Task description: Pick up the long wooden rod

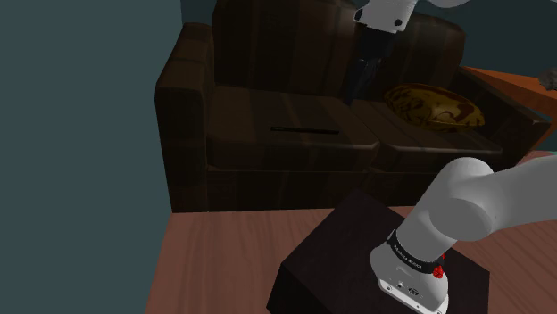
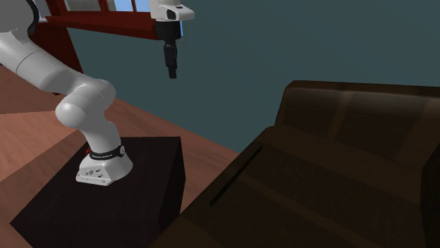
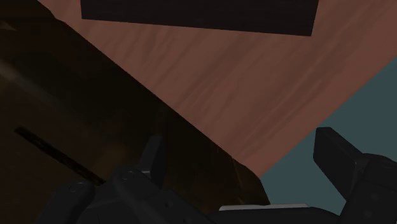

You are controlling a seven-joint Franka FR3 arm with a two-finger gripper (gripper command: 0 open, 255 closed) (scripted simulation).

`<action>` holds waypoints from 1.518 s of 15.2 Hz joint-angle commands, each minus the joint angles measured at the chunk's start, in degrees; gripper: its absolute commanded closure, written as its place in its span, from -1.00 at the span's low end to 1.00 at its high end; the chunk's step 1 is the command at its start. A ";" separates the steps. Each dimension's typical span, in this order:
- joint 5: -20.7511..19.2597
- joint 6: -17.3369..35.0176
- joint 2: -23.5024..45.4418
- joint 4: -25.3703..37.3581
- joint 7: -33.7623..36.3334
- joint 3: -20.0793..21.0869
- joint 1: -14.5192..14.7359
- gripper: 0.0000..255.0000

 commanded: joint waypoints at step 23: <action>-5.81 31.18 34.27 3.53 -51.57 -23.73 4.12 -1.00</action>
